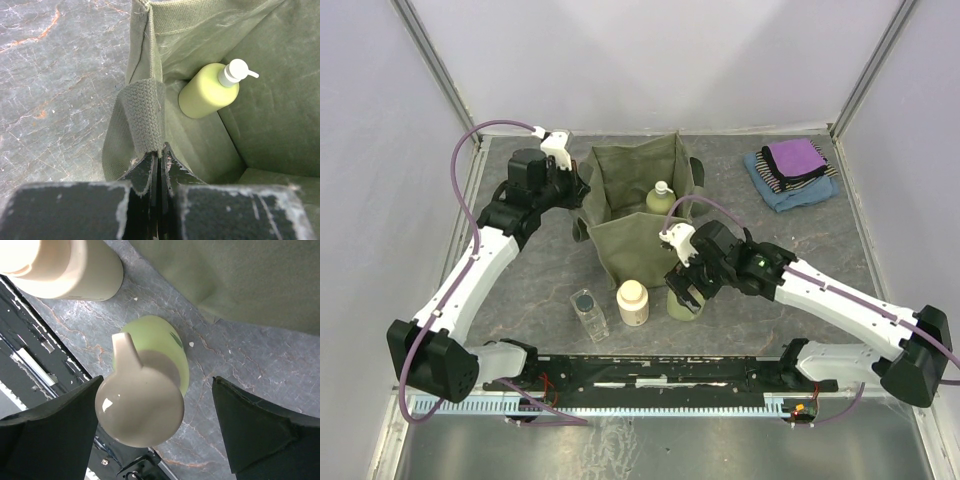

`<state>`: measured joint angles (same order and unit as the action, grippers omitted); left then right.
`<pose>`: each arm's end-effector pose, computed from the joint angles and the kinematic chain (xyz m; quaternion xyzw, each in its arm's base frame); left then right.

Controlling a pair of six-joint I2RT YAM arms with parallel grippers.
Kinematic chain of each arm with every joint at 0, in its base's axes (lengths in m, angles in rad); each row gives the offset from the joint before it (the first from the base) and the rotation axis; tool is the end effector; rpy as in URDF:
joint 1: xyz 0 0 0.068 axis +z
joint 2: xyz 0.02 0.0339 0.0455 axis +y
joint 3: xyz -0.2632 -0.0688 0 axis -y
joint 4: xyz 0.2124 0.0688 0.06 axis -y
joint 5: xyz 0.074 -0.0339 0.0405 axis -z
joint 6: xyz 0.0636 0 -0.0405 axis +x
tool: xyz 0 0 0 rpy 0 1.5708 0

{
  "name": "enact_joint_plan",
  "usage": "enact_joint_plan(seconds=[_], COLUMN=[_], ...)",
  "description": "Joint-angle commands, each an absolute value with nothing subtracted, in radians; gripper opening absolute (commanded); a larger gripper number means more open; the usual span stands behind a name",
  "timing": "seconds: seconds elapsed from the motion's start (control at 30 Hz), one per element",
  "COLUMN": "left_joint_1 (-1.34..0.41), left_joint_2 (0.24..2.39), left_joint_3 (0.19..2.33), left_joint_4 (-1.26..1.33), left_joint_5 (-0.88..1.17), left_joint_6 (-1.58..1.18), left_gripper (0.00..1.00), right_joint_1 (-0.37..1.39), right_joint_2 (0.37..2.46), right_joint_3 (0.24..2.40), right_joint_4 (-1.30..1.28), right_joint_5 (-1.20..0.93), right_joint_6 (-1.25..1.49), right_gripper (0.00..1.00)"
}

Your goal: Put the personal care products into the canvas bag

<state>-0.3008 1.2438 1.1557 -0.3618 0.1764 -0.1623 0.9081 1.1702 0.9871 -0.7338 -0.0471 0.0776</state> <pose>0.2597 -0.0922 0.3444 0.1051 0.8385 -0.1941 0.4982 0.1335 0.1759 0.2670 -0.3889 0.8633 0.1716 0.2723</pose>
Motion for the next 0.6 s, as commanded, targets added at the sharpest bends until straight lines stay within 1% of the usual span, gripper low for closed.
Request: enact_joint_plan(seconds=[0.0,0.07,0.13,0.17,0.2,0.23,0.4,0.47,0.57], left_joint_1=[-0.302,-0.302,-0.303,-0.302,-0.302,-0.302,-0.303,-0.302,-0.302], left_joint_2=[1.208,1.208,1.211,1.211,1.213,1.214,1.223,1.223,1.224], left_joint_3=[1.147,1.146,1.146,1.146,1.147,1.147,1.154,1.154,1.151], left_joint_4=[-0.385,-0.385,-0.385,-0.385,-0.385,-0.385,-0.385,-0.385,-0.385], left_joint_5=[0.148,0.146,0.145,0.145,0.145,0.146,0.147,0.148,0.149], left_joint_6=[-0.117,-0.117,-0.118,-0.118,-0.117,-0.118,-0.119,-0.119,-0.120], left_gripper=[0.03,0.03,0.03,0.03,0.03,0.03,0.03,0.03,0.03], right_joint_1=[0.913,0.913,0.913,0.912,0.913,0.913,0.913,0.912,0.913], right_joint_2=[1.176,1.175,1.173,1.173,1.172,1.174,1.179,1.174,1.145], right_joint_3=[1.023,1.018,1.013,1.013,1.013,1.012,1.023,1.036,1.065], right_joint_4=[-0.683,-0.676,-0.661,-0.658,-0.653,-0.653,-0.683,-0.711,-0.751], right_joint_5=[-0.029,-0.028,-0.032,-0.035,-0.039,-0.042,-0.051,-0.049,-0.038], right_joint_6=[0.049,0.045,0.044,0.044,0.047,0.047,0.051,0.055,0.067], right_gripper=[0.93,0.86,0.74,0.70,0.62,0.52,0.21,0.11,0.02])
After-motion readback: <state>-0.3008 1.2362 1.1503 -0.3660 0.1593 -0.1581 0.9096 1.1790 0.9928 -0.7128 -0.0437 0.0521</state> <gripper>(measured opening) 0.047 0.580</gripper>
